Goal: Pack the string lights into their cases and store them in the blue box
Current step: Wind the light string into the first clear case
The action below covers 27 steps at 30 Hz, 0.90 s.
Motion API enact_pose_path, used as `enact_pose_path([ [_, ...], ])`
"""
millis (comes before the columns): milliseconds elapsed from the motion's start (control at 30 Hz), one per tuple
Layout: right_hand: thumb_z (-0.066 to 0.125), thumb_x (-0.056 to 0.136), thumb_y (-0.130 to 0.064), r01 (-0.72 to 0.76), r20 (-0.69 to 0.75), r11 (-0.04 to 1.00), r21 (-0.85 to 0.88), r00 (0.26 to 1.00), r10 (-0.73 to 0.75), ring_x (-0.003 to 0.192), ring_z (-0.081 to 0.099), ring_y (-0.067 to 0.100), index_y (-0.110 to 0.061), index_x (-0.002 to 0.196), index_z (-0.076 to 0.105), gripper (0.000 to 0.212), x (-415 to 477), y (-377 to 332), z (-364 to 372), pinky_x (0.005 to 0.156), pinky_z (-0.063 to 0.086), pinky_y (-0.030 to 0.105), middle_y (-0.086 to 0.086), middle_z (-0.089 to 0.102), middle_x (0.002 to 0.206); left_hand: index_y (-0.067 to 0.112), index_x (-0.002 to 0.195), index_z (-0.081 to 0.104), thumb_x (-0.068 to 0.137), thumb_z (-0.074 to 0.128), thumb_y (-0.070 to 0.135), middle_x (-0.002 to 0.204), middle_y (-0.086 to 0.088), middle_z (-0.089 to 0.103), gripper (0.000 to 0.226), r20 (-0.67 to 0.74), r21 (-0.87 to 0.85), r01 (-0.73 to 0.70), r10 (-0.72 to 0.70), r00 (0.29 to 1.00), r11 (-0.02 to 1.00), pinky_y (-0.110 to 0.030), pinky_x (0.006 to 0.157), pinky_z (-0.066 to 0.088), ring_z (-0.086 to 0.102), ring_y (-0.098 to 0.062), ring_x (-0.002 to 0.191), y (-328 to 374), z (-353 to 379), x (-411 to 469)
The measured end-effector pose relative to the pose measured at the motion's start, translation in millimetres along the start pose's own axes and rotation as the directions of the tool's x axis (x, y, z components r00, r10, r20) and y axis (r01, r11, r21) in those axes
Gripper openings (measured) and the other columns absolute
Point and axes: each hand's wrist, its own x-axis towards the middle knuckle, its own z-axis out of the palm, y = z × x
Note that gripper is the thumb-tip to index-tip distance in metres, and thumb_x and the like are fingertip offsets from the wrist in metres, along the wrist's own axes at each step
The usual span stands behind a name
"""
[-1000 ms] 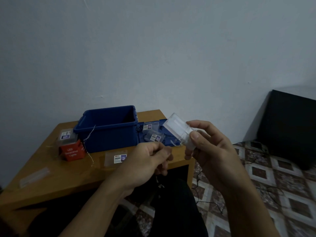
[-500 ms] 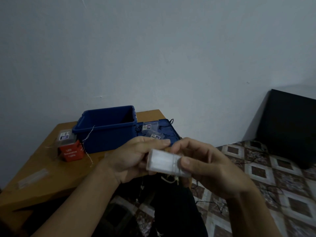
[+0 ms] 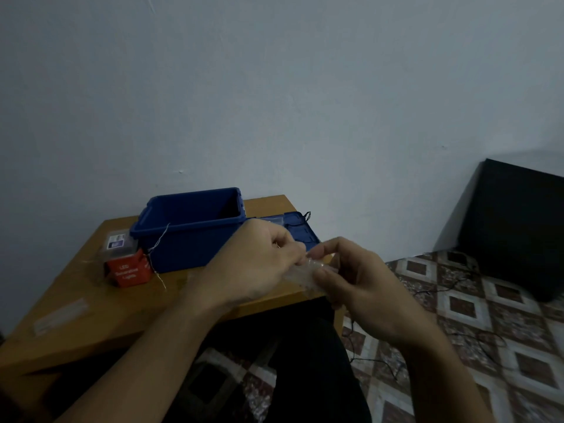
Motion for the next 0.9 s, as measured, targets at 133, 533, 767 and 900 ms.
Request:
enact_pose_path([
  [133,0.06,0.097,-0.031,0.085,-0.199,0.995,-0.053,0.975,-0.094,0.065,0.06,0.018,-0.035,0.112,0.06,0.016,2,-2,5,0.062,0.053,0.047,-0.01,0.062,0.074,0.019,0.086,0.072,0.098,0.059,0.026,0.052,0.01,0.055,0.019,-0.046,-0.194,-0.041,0.033,0.998,0.98,-0.022,0.051,0.035,0.042,0.0,0.042,-3,14,-10],
  [533,0.06,0.098,-0.013,0.276,-0.377,0.955,0.11,0.901,-0.217,0.067,0.059,0.032,-0.022,0.111,0.063,0.015,1,-15,13,0.06,0.054,0.041,0.009,0.055,0.072,0.003,0.085,0.072,0.092,0.063,0.018,0.054,-0.001,0.046,0.019,-0.041,-0.608,0.076,-0.127,0.991,0.79,-0.019,0.039,0.027,0.032,-0.008,0.04,-4,22,-21],
  [767,0.059,0.097,-0.016,0.277,-0.333,0.931,0.239,0.924,-0.19,0.067,0.059,0.024,-0.022,0.125,0.063,0.029,1,-17,15,0.063,0.056,0.033,0.0,0.057,0.071,0.011,0.109,0.063,0.096,0.062,0.021,0.057,-0.004,0.049,0.017,0.01,-0.651,0.117,-0.146,0.989,0.75,-0.024,0.041,0.026,0.031,-0.012,0.042,-7,20,-19],
  [900,0.058,0.098,-0.017,0.234,-0.281,0.927,0.294,0.948,-0.151,0.069,0.061,0.023,-0.023,0.125,0.065,0.028,0,-18,13,0.066,0.057,0.035,0.001,0.059,0.073,0.021,0.115,0.066,0.101,0.056,0.023,0.056,0.001,0.045,0.018,0.009,-0.543,0.003,0.002,1.0,0.84,-0.019,0.043,0.031,0.036,-0.007,0.045,-10,18,-22],
])
